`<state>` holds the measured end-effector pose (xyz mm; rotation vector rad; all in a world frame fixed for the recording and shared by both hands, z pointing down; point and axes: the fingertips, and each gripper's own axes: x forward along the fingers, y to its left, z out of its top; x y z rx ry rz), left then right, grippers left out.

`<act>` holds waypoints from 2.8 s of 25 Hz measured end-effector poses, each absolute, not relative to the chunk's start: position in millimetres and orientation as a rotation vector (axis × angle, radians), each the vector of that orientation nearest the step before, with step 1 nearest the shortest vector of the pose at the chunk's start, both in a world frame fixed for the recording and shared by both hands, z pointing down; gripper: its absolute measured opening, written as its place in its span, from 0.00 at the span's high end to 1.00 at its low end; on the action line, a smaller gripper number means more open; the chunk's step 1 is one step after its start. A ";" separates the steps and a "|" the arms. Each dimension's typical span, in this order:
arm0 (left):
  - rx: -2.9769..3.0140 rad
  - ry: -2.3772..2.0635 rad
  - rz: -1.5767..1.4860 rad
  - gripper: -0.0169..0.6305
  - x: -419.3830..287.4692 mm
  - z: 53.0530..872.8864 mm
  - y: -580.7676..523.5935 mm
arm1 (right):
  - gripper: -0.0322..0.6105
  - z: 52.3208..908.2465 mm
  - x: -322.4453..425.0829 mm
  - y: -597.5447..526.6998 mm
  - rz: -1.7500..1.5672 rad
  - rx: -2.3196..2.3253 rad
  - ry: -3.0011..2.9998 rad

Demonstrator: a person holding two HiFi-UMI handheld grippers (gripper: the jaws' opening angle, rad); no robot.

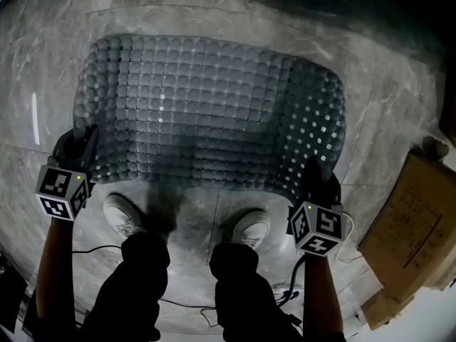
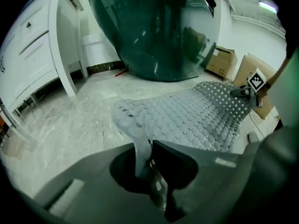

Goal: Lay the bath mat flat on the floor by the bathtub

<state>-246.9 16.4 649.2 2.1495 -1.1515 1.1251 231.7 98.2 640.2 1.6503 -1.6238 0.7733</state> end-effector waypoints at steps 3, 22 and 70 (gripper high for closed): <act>2.131 -1.171 1.122 0.94 -256.1 661.2 12.6 | 0.88 649.6 239.0 97.4 0.763 1.661 -1.615; 2.115 -1.180 1.206 0.89 -278.3 697.2 8.8 | 0.80 693.5 273.6 100.7 0.764 1.680 -1.528; 2.064 -1.316 1.042 0.83 -222.1 521.8 4.4 | 0.91 484.2 233.5 62.8 0.794 1.797 -1.695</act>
